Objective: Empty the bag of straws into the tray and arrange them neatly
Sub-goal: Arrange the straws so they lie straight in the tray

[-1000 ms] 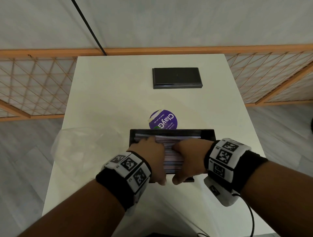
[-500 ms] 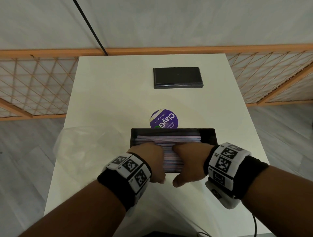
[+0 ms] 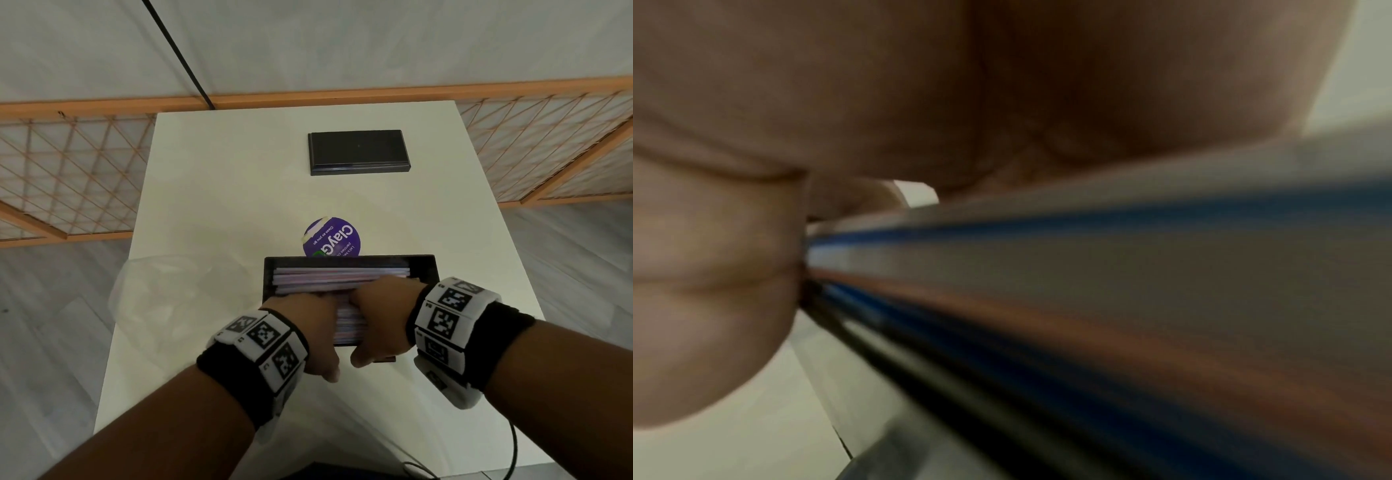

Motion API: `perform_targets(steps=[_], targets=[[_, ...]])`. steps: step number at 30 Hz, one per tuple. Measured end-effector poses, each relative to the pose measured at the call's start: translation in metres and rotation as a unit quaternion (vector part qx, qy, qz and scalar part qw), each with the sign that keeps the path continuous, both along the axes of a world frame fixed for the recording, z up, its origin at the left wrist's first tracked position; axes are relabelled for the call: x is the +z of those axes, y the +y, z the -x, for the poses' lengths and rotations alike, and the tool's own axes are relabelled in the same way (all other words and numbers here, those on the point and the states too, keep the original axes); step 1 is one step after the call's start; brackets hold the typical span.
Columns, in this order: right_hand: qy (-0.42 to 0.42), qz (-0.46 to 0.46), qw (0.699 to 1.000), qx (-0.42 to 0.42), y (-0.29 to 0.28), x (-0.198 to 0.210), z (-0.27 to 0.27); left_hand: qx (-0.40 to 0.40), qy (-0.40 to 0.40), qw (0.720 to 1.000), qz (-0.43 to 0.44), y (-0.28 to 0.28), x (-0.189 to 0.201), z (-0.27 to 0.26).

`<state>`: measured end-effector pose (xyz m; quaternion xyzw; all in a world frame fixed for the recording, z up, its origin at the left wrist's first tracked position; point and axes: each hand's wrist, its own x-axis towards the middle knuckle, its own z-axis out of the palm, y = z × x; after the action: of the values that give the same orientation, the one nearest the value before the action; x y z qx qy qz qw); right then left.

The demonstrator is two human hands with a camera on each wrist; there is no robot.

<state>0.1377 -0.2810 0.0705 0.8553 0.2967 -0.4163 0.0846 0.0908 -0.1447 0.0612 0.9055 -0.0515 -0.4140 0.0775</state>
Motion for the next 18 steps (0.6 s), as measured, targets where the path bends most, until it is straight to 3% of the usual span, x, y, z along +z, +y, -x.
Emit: perform_targets(steps=[13, 18], targets=[[-0.027, 0.007, 0.999, -0.033, -0.0053, -0.0067, 0.0020, -0.015, -0.002, 1.000, -0.007, 0.0048, -0.0064, -0.0050], [0.021, 0.008, 0.998, -0.056, -0.0041, -0.0050, 0.0007, 0.006, 0.003, 1.000, 0.008, 0.0063, -0.0033, -0.0043]])
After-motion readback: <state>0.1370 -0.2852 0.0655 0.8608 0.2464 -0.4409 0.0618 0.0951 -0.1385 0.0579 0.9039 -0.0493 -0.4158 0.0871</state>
